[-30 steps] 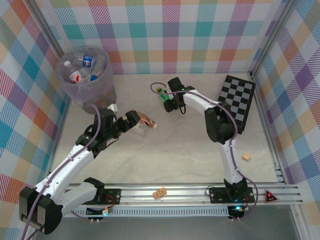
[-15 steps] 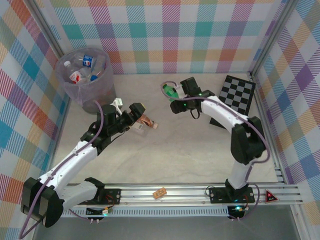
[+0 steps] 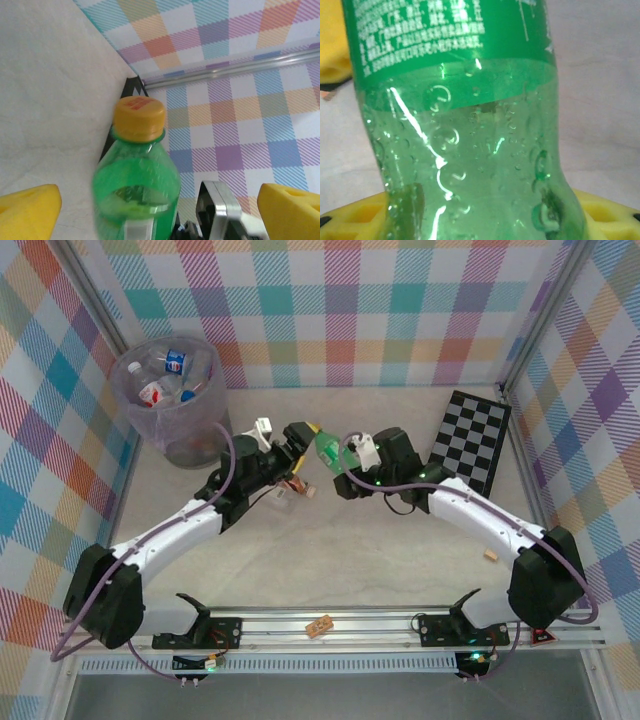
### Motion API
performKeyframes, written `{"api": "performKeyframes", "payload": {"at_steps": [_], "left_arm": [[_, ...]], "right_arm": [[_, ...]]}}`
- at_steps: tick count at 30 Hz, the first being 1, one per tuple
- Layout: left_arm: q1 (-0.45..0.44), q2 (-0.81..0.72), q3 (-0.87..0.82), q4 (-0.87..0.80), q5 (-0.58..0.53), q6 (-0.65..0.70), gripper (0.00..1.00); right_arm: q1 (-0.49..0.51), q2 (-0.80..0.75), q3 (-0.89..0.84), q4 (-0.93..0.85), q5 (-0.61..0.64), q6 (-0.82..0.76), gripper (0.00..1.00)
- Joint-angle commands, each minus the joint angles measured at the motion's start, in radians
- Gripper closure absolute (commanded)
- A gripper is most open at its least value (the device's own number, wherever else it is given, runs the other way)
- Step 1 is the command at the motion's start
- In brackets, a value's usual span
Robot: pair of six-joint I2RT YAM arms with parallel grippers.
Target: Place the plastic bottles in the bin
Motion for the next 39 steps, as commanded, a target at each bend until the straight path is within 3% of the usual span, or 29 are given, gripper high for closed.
{"api": "performKeyframes", "payload": {"at_steps": [1,6,14,18,24,27,31,39], "left_arm": [[-0.045,0.038,0.052,0.079,-0.007,-0.014,0.00],[-0.070,0.081,0.054,0.122,-0.015,-0.038,0.01],[-0.087,0.070,0.040,0.102,-0.037,-0.037,0.33],[-0.088,0.057,0.036,0.083,-0.045,-0.029,0.41],[-0.079,0.028,0.064,-0.009,-0.061,0.030,0.41],[-0.045,0.018,0.123,-0.122,-0.038,0.099,0.41],[0.048,0.001,0.233,-0.288,0.031,0.193,0.42],[0.343,-0.010,0.593,-0.646,0.091,0.435,0.45]], "right_arm": [[0.028,-0.051,-0.023,0.087,-0.051,0.061,0.45],[0.056,-0.057,-0.038,0.118,-0.062,0.094,0.45],[0.073,-0.015,-0.027,0.132,-0.045,0.094,0.44],[0.074,-0.005,-0.020,0.126,-0.051,0.088,0.42],[0.073,-0.036,0.012,0.051,-0.060,0.062,0.16],[0.074,-0.080,0.041,-0.007,-0.060,0.039,0.01],[0.070,-0.160,0.065,-0.089,-0.024,0.014,0.00],[0.068,-0.242,0.005,-0.170,0.078,0.025,0.01]]}}
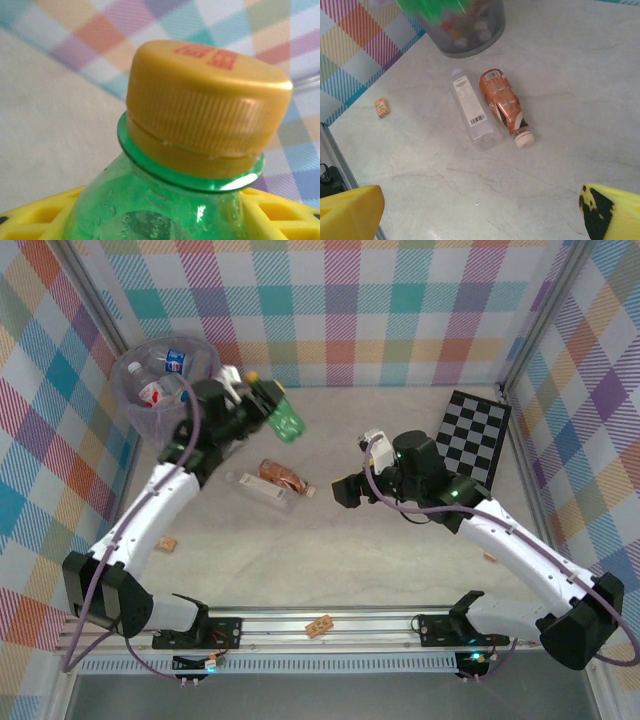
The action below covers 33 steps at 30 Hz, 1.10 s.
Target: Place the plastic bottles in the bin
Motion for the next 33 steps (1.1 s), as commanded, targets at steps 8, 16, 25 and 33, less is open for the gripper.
{"api": "performKeyframes", "payload": {"at_steps": [8,16,25,33], "left_arm": [[0.357,-0.027,0.371,-0.294,-0.162,0.279,0.59],[0.500,0.146,0.564,-0.433,-0.263,0.413,0.67],[0.542,0.424,0.809,-0.624,-0.271,0.536,0.73],[0.542,0.590,0.945,-0.727,-0.230,0.560,0.70]], "right_arm": [[0.001,0.002,-0.099,-0.069,0.007,0.017,0.00],[0.001,-0.016,-0.135,-0.094,0.019,0.007,0.00],[0.001,-0.015,-0.141,-0.126,0.022,0.000,0.00],[0.001,0.018,-0.139,-0.128,0.008,-0.001,0.01]]}}
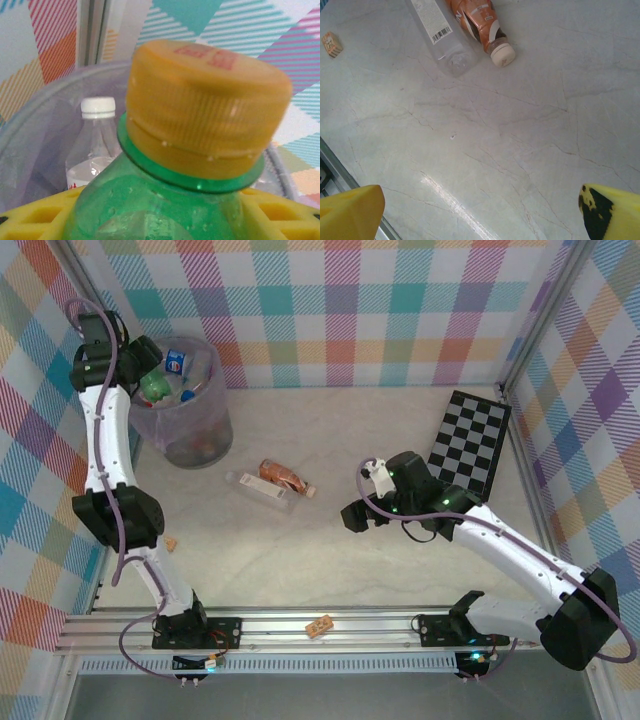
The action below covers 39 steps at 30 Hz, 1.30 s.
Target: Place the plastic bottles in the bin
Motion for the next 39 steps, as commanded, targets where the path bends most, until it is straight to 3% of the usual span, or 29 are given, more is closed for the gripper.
{"api": "performKeyframes", "payload": {"at_steps": [1,3,5,10,14,19,24,29,34,39], "left_arm": [[0.008,0.033,0.058,-0.068,0.044,0.034,0.69],[0.008,0.067,0.080,-0.099,0.083,0.034,0.64],[0.009,0.084,0.084,-0.112,0.121,0.034,0.45],[0.008,0.079,0.084,-0.108,0.152,0.057,0.17],[0.009,0.053,0.090,-0.106,0.123,0.081,0.06],[0.009,0.025,0.088,-0.098,0.095,0.087,0.12],[0.009,0.043,0.080,-0.108,0.113,0.068,0.34],[0.005,0.026,-0.027,-0.069,0.132,0.023,0.45],[0.003,-0.009,-0.132,-0.005,0.144,-0.018,0.49],[0.004,-0.040,-0.143,0.011,0.136,-0.031,0.45]], "right_arm": [[0.001,0.017,0.001,-0.012,-0.009,-0.007,0.01],[0.002,0.019,0.001,-0.011,-0.007,-0.007,0.01],[0.001,0.017,0.001,-0.012,-0.004,-0.007,0.02],[0.002,0.018,0.004,-0.014,0.007,-0.010,0.02],[0.001,0.033,0.004,-0.008,0.005,-0.008,0.02],[0.001,0.043,-0.004,0.004,0.000,0.003,0.02],[0.001,0.058,-0.001,0.013,-0.005,0.000,0.01],[0.001,0.050,-0.007,0.006,-0.001,0.000,0.02],[0.002,0.037,-0.007,0.002,0.004,-0.004,0.02],[0.001,0.021,-0.012,0.013,0.007,-0.032,0.01]]}}
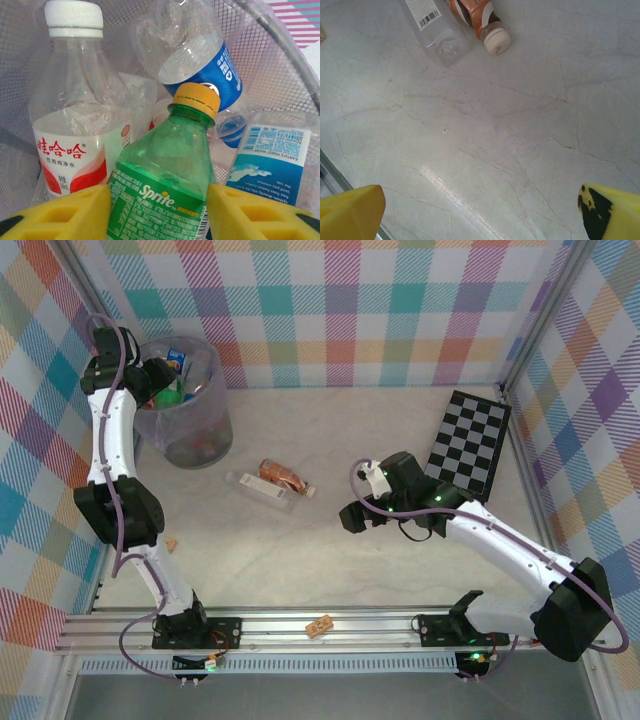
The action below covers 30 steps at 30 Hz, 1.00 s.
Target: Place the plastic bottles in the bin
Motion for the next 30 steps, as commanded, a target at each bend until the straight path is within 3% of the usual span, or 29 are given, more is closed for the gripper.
{"api": "performKeyframes", "payload": {"at_steps": [1,7,14,17,22,30], "left_arm": [[0.004,-0.047,-0.001,0.021,0.018,-0.023,0.43],[0.004,-0.092,0.060,0.000,0.036,-0.018,0.21],[0.003,-0.215,0.044,-0.036,0.040,0.016,0.08],[-0.011,-0.327,-0.083,-0.001,0.056,0.014,0.06],[-0.077,-0.564,-0.394,0.093,0.074,-0.025,0.05],[-0.289,-0.890,-0.894,0.255,0.085,-0.190,0.04]], "right_arm": [[0.001,-0.031,-0.012,0.019,0.004,-0.030,0.01],[0.001,-0.017,0.000,0.058,0.006,-0.059,0.01],[0.001,0.049,0.054,0.083,-0.040,-0.163,0.08],[0.001,0.108,0.091,0.087,-0.031,-0.220,0.14],[0.001,0.253,0.168,0.097,-0.043,-0.355,0.14],[0.002,0.569,0.404,0.059,-0.023,-0.493,0.22]]}}
